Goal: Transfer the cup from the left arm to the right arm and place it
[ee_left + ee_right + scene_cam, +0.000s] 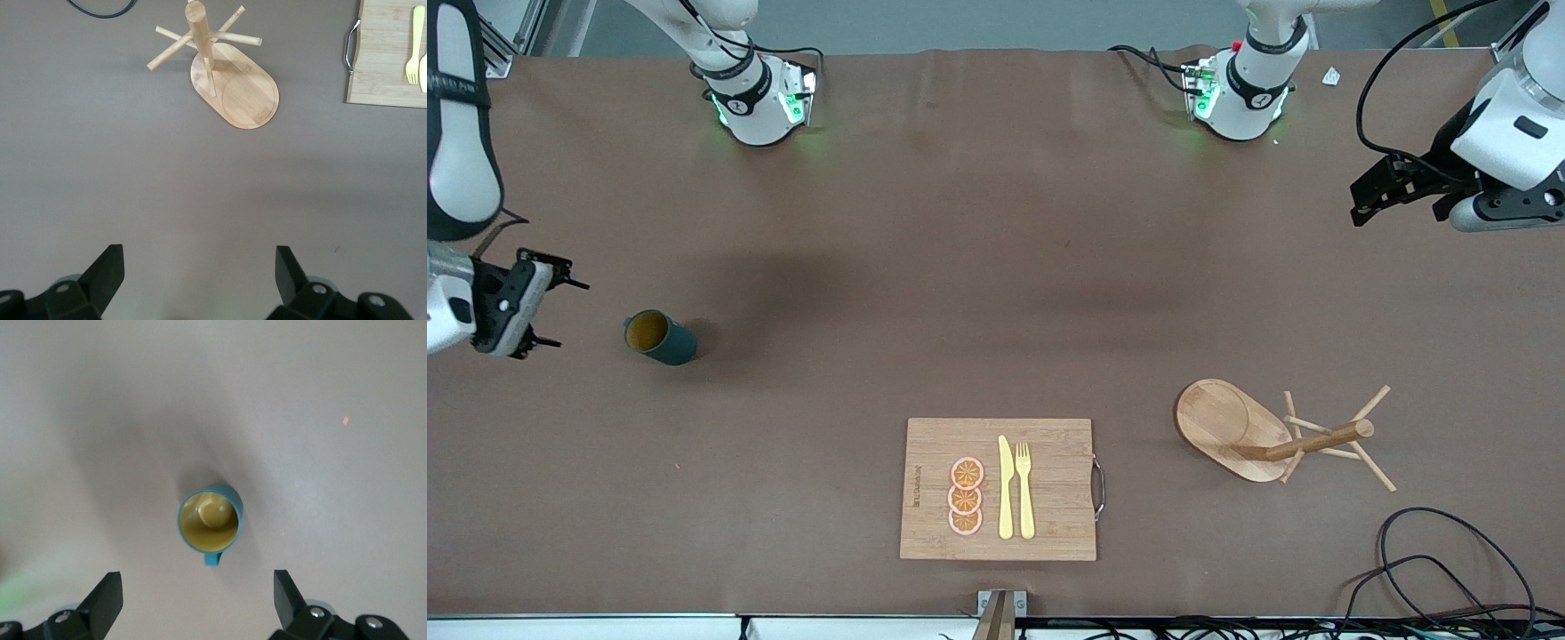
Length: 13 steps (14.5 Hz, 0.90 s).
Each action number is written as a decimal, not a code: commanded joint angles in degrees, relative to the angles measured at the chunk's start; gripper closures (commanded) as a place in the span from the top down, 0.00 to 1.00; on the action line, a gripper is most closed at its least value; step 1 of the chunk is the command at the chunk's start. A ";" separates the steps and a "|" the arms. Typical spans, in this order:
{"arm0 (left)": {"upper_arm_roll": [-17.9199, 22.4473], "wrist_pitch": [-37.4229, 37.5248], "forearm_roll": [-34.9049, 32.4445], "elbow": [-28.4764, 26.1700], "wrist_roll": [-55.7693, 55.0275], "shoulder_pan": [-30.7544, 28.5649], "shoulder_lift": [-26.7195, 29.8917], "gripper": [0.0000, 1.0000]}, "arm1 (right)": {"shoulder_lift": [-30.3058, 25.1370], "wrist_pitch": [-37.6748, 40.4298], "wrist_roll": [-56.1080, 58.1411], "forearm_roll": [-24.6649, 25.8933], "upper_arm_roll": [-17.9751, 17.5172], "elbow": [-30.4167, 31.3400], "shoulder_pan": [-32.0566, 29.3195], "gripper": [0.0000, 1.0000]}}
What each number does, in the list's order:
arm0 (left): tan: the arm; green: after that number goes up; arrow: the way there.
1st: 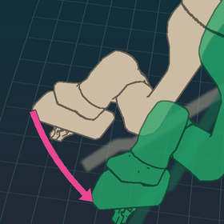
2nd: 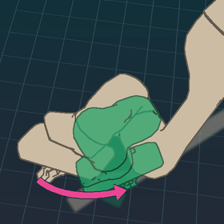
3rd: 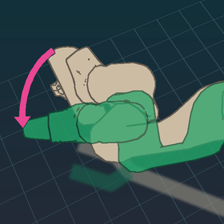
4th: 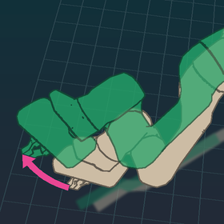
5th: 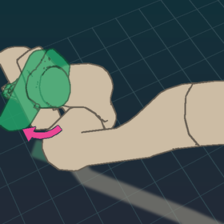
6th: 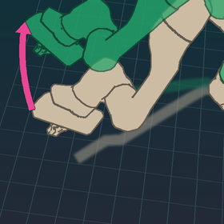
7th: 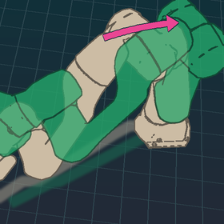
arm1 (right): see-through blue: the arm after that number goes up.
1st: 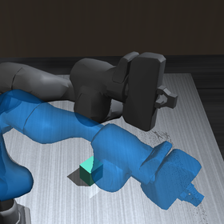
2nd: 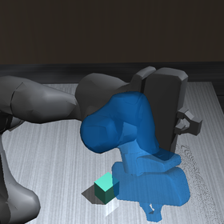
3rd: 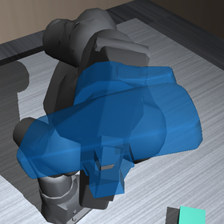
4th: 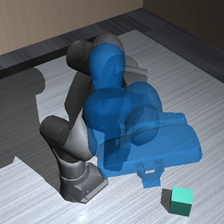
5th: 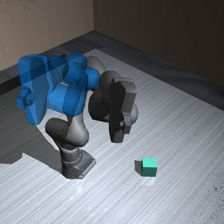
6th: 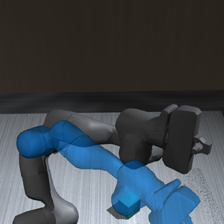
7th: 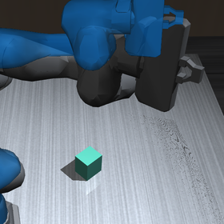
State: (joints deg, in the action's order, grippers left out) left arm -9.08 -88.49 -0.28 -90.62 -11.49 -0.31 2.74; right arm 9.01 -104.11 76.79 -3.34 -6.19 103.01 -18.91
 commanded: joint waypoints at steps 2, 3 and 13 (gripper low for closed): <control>-0.06 -0.02 0.28 0.70 -0.29 -0.30 -0.19 1.00 | -5.13 3.99 -15.73 -0.70 -0.93 -1.05 -0.60 1.00; -0.06 -0.02 0.28 0.70 -0.29 -0.30 -0.19 1.00 | -5.31 6.87 -24.14 -0.62 -1.19 -2.80 -0.34 1.00; 0.03 -0.11 0.19 0.70 -0.29 -0.21 -0.19 1.00 | -5.05 10.15 -49.89 0.09 -0.58 -11.87 0.37 1.00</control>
State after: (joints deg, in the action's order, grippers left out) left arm -8.96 -88.49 -0.27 -90.61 -11.49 -0.32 2.74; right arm 3.67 -94.37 28.97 -3.38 -6.97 92.20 -17.80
